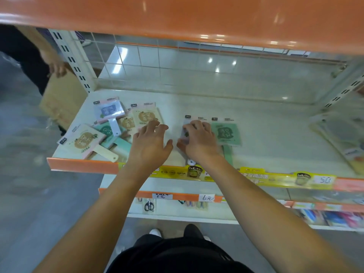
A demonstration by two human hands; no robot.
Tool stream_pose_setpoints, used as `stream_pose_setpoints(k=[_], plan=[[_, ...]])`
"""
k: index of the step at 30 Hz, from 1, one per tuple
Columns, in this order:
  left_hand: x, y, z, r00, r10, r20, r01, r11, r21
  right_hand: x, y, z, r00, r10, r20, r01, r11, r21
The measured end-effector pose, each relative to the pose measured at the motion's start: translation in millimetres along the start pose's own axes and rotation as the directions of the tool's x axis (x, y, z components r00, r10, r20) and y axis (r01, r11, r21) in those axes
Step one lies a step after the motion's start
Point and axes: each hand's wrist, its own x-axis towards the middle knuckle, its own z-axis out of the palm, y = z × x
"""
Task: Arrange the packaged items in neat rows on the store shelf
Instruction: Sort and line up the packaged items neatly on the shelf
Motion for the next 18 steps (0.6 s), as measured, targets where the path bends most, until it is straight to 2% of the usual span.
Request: stream_pose_setpoints(k=[12, 18], plan=[[-3.0, 13.1, 1.6, 0.999, -0.011, 0.031, 0.01, 1.0, 0.009, 7.5, 10.5, -2.4, 0.994, -0.104, 0.023, 0.104, 0.995, -0.011], [4.7, 18.2, 5.3, 0.999, 0.017, 0.034, -0.017, 1.0, -0.006, 7.6, 20.9, -10.9, 0.998, -0.039, -0.04, 0.041, 0.998, 0.053]])
